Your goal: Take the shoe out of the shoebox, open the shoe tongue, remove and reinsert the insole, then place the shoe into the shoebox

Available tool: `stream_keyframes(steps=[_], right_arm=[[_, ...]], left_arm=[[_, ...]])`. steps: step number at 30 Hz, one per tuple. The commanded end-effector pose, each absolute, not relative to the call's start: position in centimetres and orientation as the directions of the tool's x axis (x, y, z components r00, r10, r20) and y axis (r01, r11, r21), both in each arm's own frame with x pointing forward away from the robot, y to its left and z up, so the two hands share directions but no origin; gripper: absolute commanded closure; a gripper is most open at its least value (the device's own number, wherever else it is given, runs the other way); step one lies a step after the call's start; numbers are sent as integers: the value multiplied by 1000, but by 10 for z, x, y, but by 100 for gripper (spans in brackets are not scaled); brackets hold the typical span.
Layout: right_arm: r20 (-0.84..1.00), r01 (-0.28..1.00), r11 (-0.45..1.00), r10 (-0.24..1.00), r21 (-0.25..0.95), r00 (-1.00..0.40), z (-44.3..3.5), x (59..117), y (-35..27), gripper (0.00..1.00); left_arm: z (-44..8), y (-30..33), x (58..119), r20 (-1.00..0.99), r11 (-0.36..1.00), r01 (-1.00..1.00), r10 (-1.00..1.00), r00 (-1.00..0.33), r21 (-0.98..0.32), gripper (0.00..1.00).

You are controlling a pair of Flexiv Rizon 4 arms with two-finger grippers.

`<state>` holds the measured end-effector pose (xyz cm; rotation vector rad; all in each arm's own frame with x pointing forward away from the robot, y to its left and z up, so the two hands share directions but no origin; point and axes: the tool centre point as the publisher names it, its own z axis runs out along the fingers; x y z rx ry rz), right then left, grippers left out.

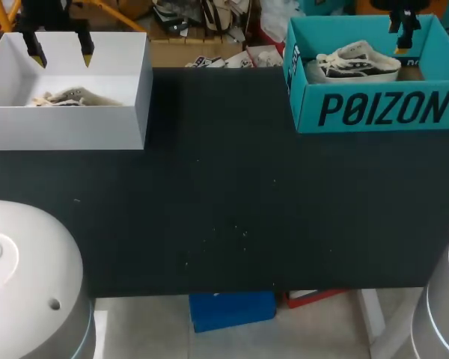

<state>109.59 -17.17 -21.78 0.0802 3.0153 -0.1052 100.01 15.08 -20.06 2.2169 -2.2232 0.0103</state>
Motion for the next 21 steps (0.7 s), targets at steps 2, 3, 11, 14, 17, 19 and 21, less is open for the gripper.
stream_keyframes(steps=[2,3,11,14,17,19,21], right_arm=[[-94,49,997,43,-62,-995,-237,1127,-165,46],[-94,47,997,41,-62,-995,-240,1131,-164,50],[-79,25,998,20,-63,-997,-274,1160,-152,53],[-78,20,998,15,-61,-997,-287,1170,-148,52],[-76,20,998,15,-57,-997,-299,1179,-147,52],[-74,19,998,14,-59,-997,-307,1184,-148,53],[-73,24,998,20,-62,-997,-313,1189,-150,54]], left_arm=[[-200,151,1000,3,2,-1000,-1000,-2,-1,0],[-200,151,1000,3,2,-1000,-1000,-2,-1,0],[-200,151,1000,3,2,-1000,-1000,-2,-1,0],[-200,151,1000,3,2,-1000,-1000,-2,-1,0],[-200,151,1000,3,2,-1000,-1000,-2,-1,0],[-200,151,1000,3,2,-1000,-1000,-2,-1,0],[-200,151,1000,3,2,-1000,-1000,-2,-1,0]])
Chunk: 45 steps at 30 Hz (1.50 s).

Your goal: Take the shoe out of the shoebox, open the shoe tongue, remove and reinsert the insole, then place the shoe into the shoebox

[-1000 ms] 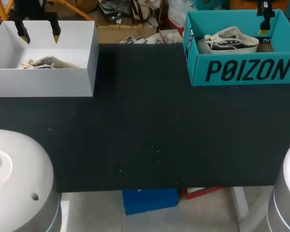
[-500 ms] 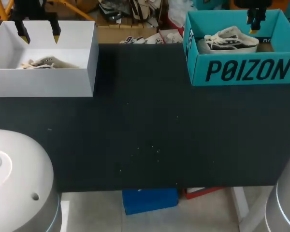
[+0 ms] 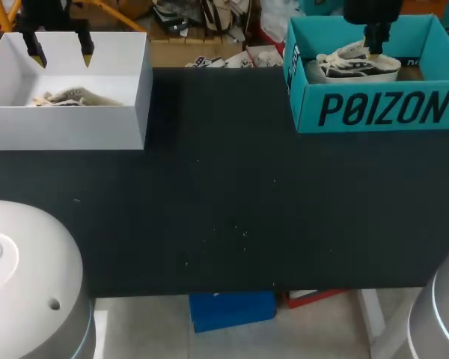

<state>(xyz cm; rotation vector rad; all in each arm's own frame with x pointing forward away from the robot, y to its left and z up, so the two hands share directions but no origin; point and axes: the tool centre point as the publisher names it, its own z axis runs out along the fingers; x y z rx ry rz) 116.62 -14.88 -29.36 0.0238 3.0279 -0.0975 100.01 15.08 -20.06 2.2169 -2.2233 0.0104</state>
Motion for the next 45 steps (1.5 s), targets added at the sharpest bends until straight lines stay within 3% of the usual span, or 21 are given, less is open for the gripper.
stream_keyframes(steps=[1,45], right_arm=[[-72,27,998,22,-64,-997,-316,1191,-152,54],[-31,95,994,93,-46,-995,-398,1209,-169,55]], left_arm=[[-200,151,1000,3,2,-1000,-1000,-2,-1,0],[-200,151,1000,3,2,-1000,-1000,-2,-1,0]])
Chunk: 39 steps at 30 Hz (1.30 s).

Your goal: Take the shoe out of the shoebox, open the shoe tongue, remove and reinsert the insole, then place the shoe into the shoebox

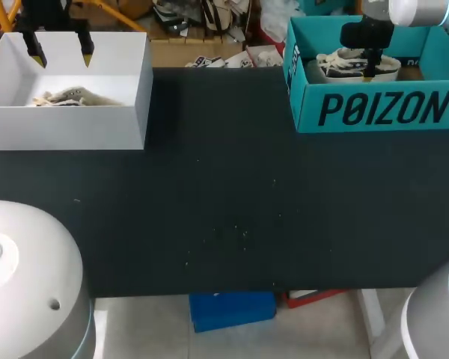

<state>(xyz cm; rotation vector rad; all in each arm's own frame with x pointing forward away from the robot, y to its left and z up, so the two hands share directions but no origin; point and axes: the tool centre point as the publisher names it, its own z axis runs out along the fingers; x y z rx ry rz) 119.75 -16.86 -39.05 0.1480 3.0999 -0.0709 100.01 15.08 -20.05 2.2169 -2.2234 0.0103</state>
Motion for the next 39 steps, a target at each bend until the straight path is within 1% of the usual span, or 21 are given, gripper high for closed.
stream_keyframes(steps=[1,5,9,10,11,12,21,33,39], right_arm=[[-33,93,995,92,-47,-995,-398,1210,-170,56],[-35,85,995,83,-51,-996,-399,1215,-169,62],[-36,70,996,69,-55,-997,-399,1218,-167,76],[-35,70,996,68,-54,-997,-399,1219,-166,81],[-34,70,996,68,-55,-997,-399,1219,-165,89],[-33,69,996,68,-55,-997,-400,1219,-164,100],[-23,61,996,60,-58,-998,-399,1218,-160,100],[-53,90,991,85,-99,-995,-361,1204,-170,100],[-79,131,982,121,-135,-990,-333,1188,-177,100]], left_arm=[[-200,151,1000,3,2,-1000,-1000,-2,-1,0],[-200,151,1000,3,2,-1000,-1000,-2,-1,0],[-200,151,1000,3,2,-1000,-1000,-2,-1,0],[-200,151,1000,3,2,-1000,-1000,-2,-1,0],[-200,151,1000,3,2,-1000,-1000,-2,-1,0],[-200,151,1000,3,2,-1000,-1000,-2,-1,0],[-200,151,1000,3,2,-1000,-1000,-2,-1,0],[-200,151,1000,3,2,-1000,-1000,-2,-1,0],[-200,151,1000,3,2,-1000,-1000,-2,-1,0]])
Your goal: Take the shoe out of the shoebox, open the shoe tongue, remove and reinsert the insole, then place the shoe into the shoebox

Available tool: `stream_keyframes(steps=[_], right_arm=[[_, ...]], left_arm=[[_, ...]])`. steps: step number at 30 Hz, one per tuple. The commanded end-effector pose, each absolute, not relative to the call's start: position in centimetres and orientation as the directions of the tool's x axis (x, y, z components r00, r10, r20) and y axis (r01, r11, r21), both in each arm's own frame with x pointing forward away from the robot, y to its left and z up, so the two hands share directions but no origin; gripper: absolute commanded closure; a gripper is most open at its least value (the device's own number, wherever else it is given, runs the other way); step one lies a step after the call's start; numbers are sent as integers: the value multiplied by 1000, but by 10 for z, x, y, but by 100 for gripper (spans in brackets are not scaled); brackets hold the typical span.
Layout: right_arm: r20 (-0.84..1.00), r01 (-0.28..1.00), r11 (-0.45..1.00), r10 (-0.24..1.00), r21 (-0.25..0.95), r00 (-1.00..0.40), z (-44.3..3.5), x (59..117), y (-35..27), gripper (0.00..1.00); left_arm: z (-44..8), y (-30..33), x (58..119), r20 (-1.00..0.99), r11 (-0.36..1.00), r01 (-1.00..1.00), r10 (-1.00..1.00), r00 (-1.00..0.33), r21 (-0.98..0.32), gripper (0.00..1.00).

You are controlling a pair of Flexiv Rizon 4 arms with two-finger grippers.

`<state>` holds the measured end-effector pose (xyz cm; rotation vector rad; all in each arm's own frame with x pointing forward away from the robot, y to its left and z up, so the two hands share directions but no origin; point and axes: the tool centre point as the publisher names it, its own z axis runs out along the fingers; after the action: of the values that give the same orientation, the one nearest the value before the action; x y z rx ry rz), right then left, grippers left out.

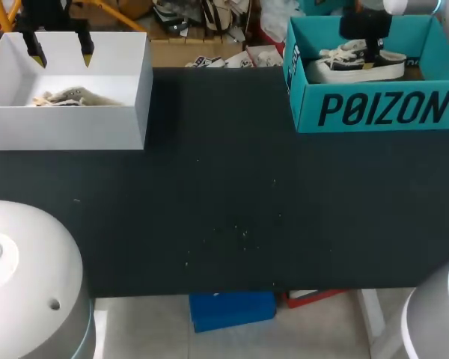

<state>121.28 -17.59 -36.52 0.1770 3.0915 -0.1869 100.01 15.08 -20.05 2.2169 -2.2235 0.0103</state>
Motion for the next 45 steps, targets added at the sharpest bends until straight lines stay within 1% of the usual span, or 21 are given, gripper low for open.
stream_keyframes(steps=[1,12,19,27,31,37,41,45], right_arm=[[-86,139,980,128,-141,-988,-328,1185,-178,100],[-202,232,946,188,-226,-961,-249,1166,-172,100],[-276,251,923,170,-292,-946,-194,1154,-158,100],[-351,282,896,157,-343,-923,-135,1125,-143,100],[-396,308,888,161,-342,-904,-114,1103,-130,100],[-448,315,890,146,-330,-882,-95,1062,-91,100],[-475,324,898,156,-297,-866,-89,1032,-56,100],[-495,337,913,189,-229,-848,-88,1007,-13,100]], left_arm=[[-200,151,1000,3,2,-1000,-1000,-2,-1,0],[-200,151,1000,3,2,-1000,-1000,-2,-1,0],[-200,151,1000,3,2,-1000,-1000,-2,-1,0],[-200,151,1000,3,2,-1000,-1000,-2,-1,0],[-200,151,1000,3,2,-1000,-1000,-2,-1,0],[-200,151,1000,3,2,-1000,-1000,-2,-1,0],[-200,151,1000,3,2,-1000,-1000,-2,-1,0],[-200,151,1000,3,2,-1000,-1000,-2,-1,0]])
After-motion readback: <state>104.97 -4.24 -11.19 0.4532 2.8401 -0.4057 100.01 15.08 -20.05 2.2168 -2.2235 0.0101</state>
